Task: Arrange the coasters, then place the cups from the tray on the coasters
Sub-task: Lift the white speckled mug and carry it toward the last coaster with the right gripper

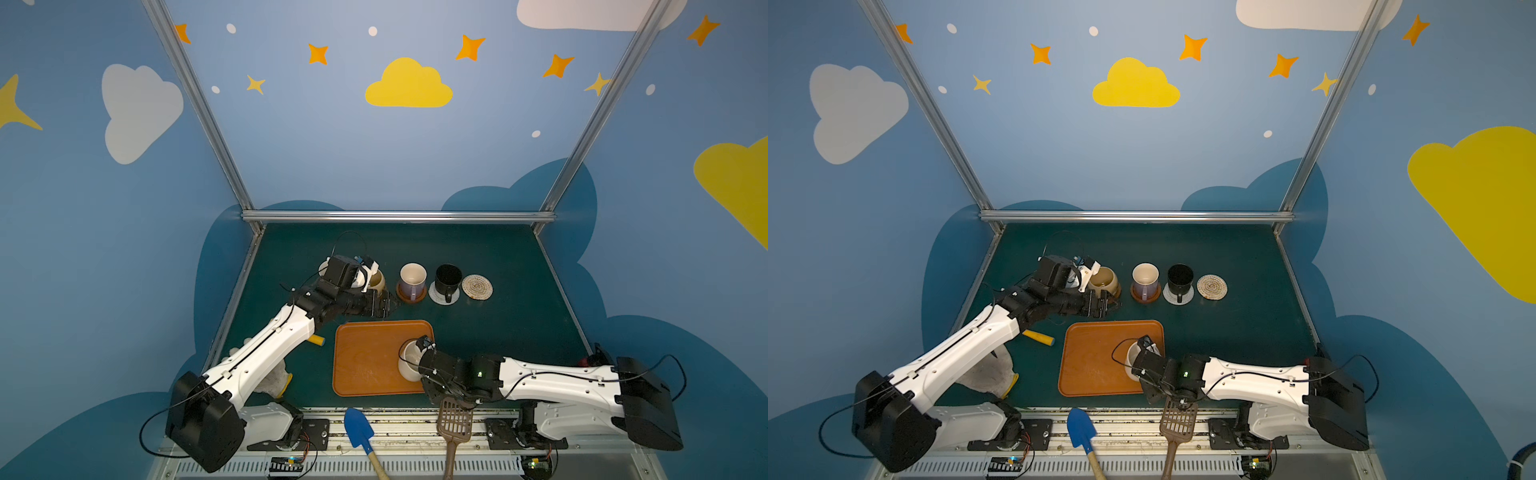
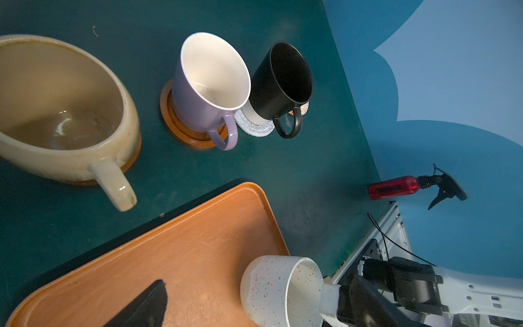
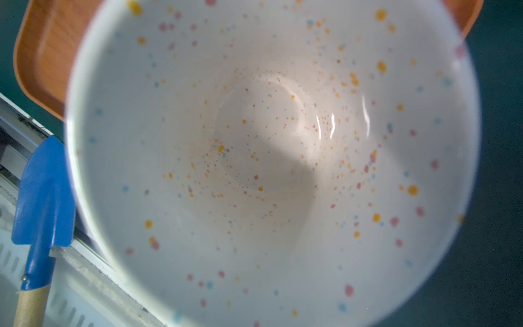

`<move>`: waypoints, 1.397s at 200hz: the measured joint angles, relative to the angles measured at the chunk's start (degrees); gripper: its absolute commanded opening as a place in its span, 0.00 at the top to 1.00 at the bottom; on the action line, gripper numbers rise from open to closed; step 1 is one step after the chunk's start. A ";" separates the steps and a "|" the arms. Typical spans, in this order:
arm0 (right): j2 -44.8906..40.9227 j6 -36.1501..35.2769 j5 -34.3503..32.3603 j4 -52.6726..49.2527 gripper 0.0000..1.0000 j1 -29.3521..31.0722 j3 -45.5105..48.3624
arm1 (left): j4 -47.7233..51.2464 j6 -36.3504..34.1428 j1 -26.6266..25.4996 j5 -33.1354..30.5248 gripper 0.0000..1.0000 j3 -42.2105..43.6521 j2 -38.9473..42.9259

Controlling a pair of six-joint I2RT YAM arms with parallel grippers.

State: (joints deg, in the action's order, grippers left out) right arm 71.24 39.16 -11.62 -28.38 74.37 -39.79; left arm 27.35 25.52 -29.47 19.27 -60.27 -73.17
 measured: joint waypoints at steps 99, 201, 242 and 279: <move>-3.80 -4.98 -0.83 -10.99 1.00 -6.49 -7.61 | -2.51 0.50 1.07 4.42 0.00 -0.04 0.55; -11.26 -9.07 -4.42 -28.68 1.00 -22.67 -13.00 | -9.40 5.86 -0.50 10.56 0.00 -5.01 -1.22; -10.86 -12.72 -4.22 -31.95 1.00 -30.42 -16.81 | -8.83 4.35 -5.16 6.43 0.00 -11.47 -5.11; -9.55 -16.70 -3.56 -31.85 1.00 -38.73 -17.62 | -8.09 3.80 -6.91 3.23 0.00 -12.90 -8.76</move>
State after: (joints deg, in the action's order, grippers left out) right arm 61.69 22.46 -15.18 -60.23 35.64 -57.41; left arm 19.27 29.32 -36.38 22.50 -73.17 -81.93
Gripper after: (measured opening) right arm 0.196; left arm 0.996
